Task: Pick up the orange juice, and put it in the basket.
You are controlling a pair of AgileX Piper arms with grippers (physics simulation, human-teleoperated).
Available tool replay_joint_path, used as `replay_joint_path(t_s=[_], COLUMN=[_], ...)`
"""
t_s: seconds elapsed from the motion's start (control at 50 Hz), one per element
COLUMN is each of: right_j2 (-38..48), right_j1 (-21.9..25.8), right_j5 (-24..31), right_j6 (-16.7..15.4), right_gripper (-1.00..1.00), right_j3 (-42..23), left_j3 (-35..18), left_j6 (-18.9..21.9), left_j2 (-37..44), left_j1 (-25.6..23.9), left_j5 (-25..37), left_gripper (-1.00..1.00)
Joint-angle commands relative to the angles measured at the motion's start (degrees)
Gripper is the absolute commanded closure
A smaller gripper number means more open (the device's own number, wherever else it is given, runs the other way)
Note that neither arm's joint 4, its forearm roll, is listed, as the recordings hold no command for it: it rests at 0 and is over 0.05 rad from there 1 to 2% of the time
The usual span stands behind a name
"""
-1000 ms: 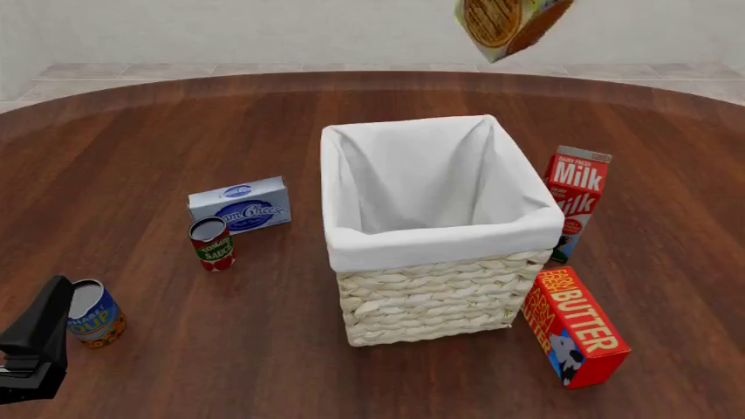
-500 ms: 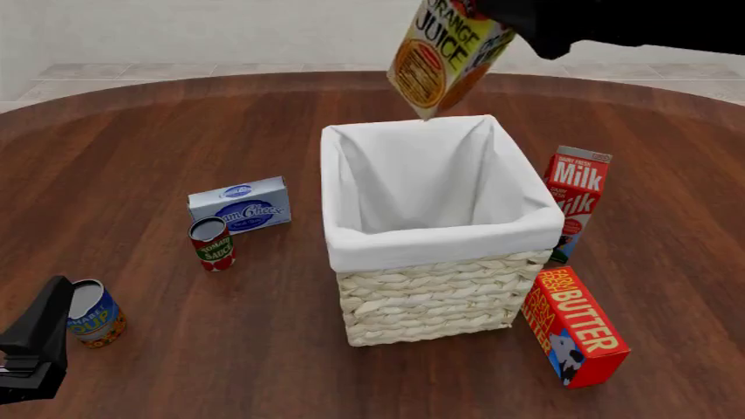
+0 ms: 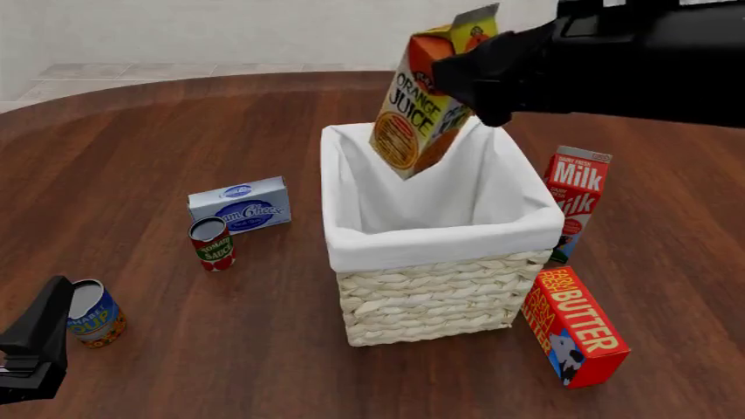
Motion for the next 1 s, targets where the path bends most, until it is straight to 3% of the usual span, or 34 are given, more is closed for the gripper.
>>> replay_joint_path(t_s=[0.02,0.5,1.0], right_j2=[1.35,2.67,3.88], right_j1=[0.15,1.24,-0.82], right_j5=[-0.42,0.07,-1.94], right_j6=[2.3,3.93,4.12], right_gripper=[1.0,1.0,1.0], right_j3=[0.76,3.23,5.91], left_j3=[0.0,0.0,0.0], left_j6=[0.0,0.0,0.0], left_j2=[0.0,0.0,0.0], left_j1=[0.0,0.0,0.0], left_j5=[0.0,0.0,0.0], left_gripper=[-1.0,-1.0,-1.0])
